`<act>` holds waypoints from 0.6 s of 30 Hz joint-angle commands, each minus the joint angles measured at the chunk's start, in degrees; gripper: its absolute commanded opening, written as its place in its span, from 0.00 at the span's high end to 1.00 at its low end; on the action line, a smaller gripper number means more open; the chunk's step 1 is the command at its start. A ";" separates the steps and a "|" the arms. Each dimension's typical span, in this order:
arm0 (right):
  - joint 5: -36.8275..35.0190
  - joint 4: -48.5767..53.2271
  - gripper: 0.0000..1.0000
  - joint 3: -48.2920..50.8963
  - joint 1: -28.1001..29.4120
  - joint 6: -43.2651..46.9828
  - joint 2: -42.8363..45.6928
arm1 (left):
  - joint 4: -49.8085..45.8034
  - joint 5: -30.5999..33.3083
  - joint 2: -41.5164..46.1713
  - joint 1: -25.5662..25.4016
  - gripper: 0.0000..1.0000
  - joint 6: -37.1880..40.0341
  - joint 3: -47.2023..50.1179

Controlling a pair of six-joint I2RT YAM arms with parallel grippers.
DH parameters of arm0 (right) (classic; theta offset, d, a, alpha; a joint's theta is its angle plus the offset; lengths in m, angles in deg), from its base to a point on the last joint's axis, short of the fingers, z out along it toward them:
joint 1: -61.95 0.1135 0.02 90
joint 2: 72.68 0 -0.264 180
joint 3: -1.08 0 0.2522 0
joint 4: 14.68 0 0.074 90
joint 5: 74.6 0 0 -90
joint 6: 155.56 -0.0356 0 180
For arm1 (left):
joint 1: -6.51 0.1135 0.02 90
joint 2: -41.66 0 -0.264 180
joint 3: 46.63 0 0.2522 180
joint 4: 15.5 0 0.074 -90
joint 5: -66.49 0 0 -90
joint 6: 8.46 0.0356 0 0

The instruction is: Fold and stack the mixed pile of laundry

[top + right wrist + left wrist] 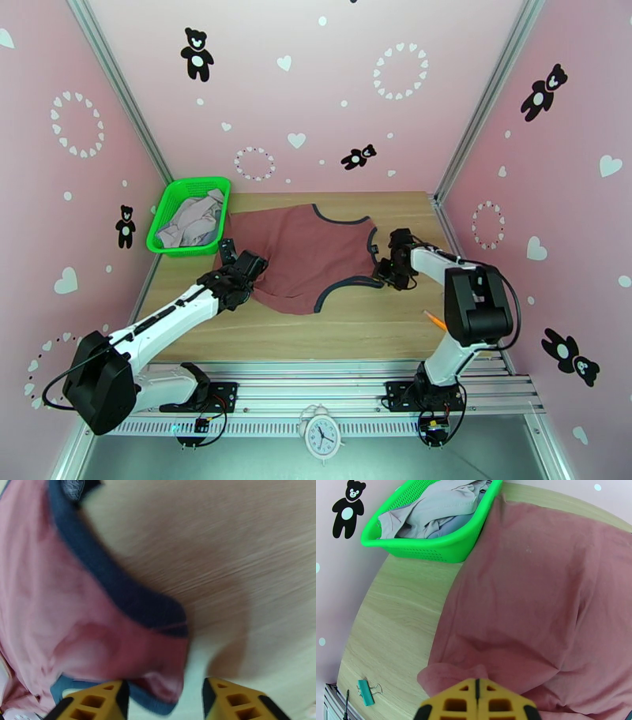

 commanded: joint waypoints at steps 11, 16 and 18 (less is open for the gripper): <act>-4.29 11.28 1.00 -11.70 -3.10 5.90 7.51 | -3.41 1.35 0.37 0.18 1.00 3.29 -7.51; -10.33 21.59 1.00 -21.45 -6.58 10.99 19.70 | -9.17 1.41 2.67 0.16 1.00 7.94 -15.90; -12.92 25.11 1.00 -25.73 -7.41 12.95 23.95 | -12.09 0.36 4.03 0.19 1.00 10.24 -20.57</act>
